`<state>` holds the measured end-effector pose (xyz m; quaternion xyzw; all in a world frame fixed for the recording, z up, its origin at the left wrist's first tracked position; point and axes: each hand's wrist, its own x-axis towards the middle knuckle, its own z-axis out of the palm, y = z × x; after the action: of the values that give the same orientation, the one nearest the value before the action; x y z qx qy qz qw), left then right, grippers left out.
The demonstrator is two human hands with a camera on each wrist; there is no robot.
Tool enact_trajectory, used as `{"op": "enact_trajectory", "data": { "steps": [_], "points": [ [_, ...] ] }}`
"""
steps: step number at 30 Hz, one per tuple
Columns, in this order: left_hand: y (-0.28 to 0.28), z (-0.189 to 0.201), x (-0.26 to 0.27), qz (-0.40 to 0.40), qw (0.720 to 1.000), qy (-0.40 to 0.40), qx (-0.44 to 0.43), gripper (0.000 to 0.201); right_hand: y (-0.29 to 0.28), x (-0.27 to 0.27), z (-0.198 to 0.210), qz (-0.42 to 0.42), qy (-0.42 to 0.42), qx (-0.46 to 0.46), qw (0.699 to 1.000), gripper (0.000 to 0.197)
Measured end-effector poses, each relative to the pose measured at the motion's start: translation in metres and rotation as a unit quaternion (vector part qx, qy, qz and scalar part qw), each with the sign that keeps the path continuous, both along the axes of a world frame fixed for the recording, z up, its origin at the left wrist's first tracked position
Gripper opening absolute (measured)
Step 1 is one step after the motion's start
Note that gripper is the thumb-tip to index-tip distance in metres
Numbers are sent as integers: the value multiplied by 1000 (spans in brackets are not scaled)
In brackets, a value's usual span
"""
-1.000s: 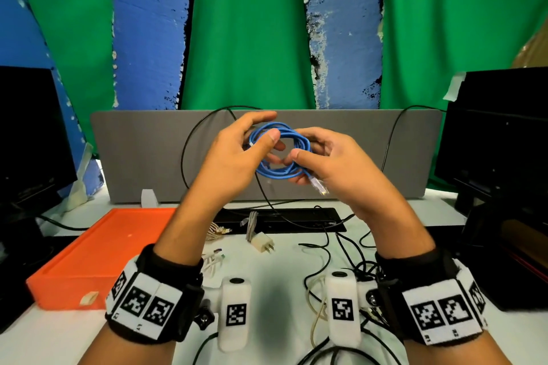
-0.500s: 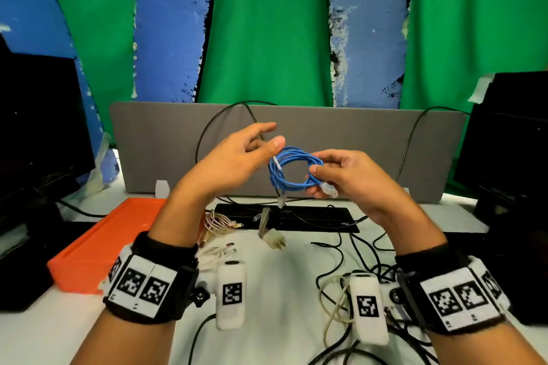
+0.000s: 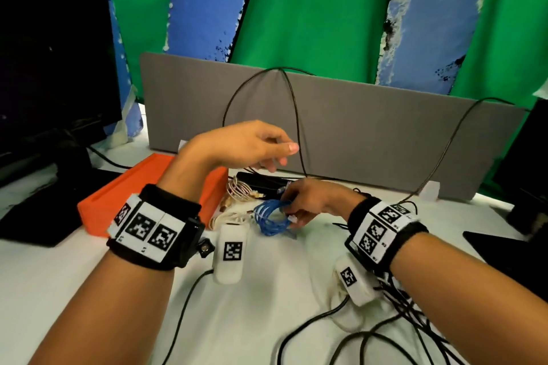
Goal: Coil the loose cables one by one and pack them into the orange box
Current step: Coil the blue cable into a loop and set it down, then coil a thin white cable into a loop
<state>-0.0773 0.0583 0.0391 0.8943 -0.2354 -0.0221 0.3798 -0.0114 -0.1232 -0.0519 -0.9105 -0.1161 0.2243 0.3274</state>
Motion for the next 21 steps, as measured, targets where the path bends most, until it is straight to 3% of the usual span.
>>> {"op": "enact_trajectory", "data": {
  "steps": [7,12,16,19,21],
  "points": [
    [-12,-1,-3,-26,999,7,20,36,2,1,-4,-7,39,-56,998,27],
    [-24,-6,-3,-41,997,14,59,33,-30,-4,23,14,-51,-126,991,31],
    [-30,-7,-6,-49,994,9,96,32,-65,-12,43,43,-91,-226,969,25],
    [-44,-9,-12,-76,989,15,128,31,-90,-22,54,88,-42,-313,945,11],
    [-65,-15,-17,-109,982,28,153,28,-102,-32,55,111,12,-341,934,15]
  ]
}}
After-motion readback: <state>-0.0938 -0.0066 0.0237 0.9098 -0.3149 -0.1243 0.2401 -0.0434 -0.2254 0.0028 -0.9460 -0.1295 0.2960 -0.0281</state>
